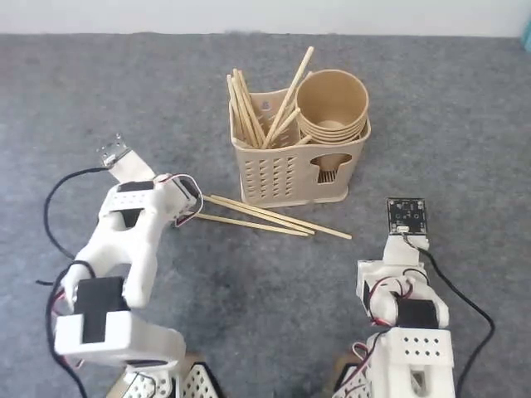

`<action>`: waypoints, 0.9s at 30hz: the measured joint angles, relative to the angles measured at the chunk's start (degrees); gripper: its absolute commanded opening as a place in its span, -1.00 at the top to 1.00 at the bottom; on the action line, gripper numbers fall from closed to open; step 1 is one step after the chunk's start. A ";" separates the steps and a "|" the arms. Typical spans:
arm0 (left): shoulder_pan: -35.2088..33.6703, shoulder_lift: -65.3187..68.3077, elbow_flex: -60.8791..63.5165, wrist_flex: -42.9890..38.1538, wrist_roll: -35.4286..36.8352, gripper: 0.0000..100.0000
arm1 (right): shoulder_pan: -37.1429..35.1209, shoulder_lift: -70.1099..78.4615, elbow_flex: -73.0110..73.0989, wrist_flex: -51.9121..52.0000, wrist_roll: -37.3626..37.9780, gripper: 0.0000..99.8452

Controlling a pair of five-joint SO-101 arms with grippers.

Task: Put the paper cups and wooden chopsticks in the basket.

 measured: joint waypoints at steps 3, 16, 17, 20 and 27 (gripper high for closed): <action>0.00 0.18 -0.09 0.00 0.00 0.60 | -0.97 0.00 0.00 0.00 0.00 0.51; 0.88 0.70 -1.05 0.00 -0.44 0.98 | -0.09 0.00 0.00 0.00 0.00 0.51; 0.97 0.70 -1.05 0.00 -0.44 0.98 | -0.18 0.00 0.00 0.00 0.00 0.51; 0.97 0.70 -1.05 0.00 -0.44 0.98 | -0.26 0.00 0.00 0.00 0.00 0.51; 1.05 0.88 -4.40 5.54 -0.44 0.98 | -0.44 0.00 0.00 0.00 0.00 0.51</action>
